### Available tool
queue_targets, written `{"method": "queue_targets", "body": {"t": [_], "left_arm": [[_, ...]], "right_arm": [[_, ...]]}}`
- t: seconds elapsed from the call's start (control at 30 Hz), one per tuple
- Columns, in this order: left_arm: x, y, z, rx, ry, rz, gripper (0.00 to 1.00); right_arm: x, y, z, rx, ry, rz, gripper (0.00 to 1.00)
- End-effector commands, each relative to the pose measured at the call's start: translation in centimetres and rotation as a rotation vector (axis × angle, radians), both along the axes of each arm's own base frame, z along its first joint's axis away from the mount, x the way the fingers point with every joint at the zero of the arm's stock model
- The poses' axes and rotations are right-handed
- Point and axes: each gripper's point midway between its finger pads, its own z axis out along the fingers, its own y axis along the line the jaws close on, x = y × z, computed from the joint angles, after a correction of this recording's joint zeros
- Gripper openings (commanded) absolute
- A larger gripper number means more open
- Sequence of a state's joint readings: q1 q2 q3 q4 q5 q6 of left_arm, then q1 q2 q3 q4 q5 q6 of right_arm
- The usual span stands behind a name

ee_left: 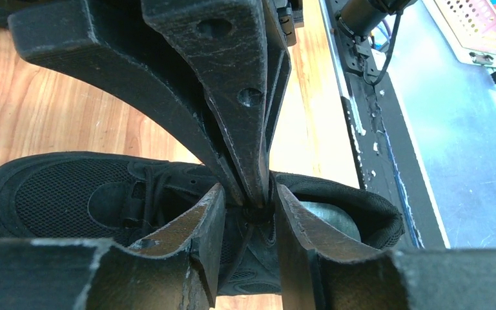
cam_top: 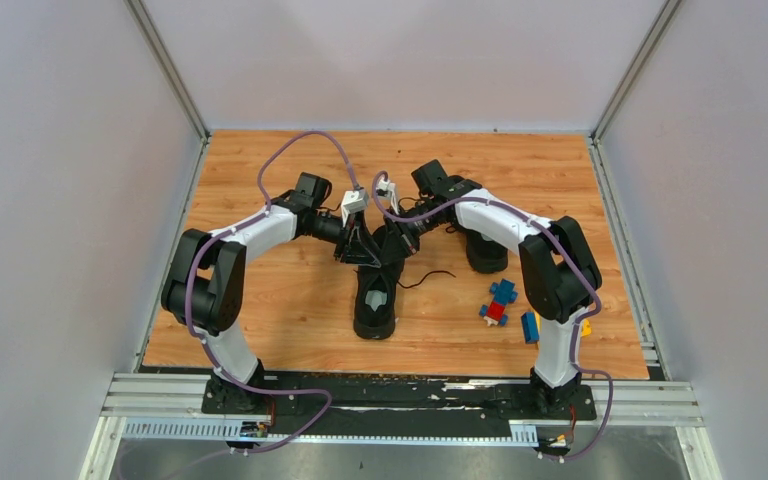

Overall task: Tie the shoes
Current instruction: Cross the shoelace with the shoelace.

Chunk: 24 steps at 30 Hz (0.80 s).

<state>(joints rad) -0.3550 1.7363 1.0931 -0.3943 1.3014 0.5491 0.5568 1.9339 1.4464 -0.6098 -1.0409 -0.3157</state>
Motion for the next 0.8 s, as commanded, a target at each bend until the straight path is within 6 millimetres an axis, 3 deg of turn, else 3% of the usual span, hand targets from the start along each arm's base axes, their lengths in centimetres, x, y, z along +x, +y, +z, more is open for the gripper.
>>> {"method": "queue_targets", "body": {"t": [0.0,0.1,0.27,0.6,0.77], "left_arm": [[0.2,-0.3,0.7,-0.023,-0.033,-0.024,0.44],[0.2,-0.2,0.7,-0.017,-0.038,-0.024,0.49],[0.3,-0.2,0.7,-0.017,-0.053,-0.029,0.47],[0.4,-0.2,0.3,-0.007,-0.053,-0.024,0.29],[0.3,-0.2,0.3,-0.009,-0.051,-0.028,0.24]], "right_arm": [[0.7,0.5,2.9,0.054,-0.094,0.010,0.00],[0.7,0.4,3.0,0.054,-0.094,0.011,0.00],[0.6,0.4,3.0,0.053,-0.096,0.010,0.01],[0.8,0.4,3.2,0.050,-0.102,0.004,0.01],[1.1,0.3,4.3,0.057,-0.103,-0.012,0.13]]}}
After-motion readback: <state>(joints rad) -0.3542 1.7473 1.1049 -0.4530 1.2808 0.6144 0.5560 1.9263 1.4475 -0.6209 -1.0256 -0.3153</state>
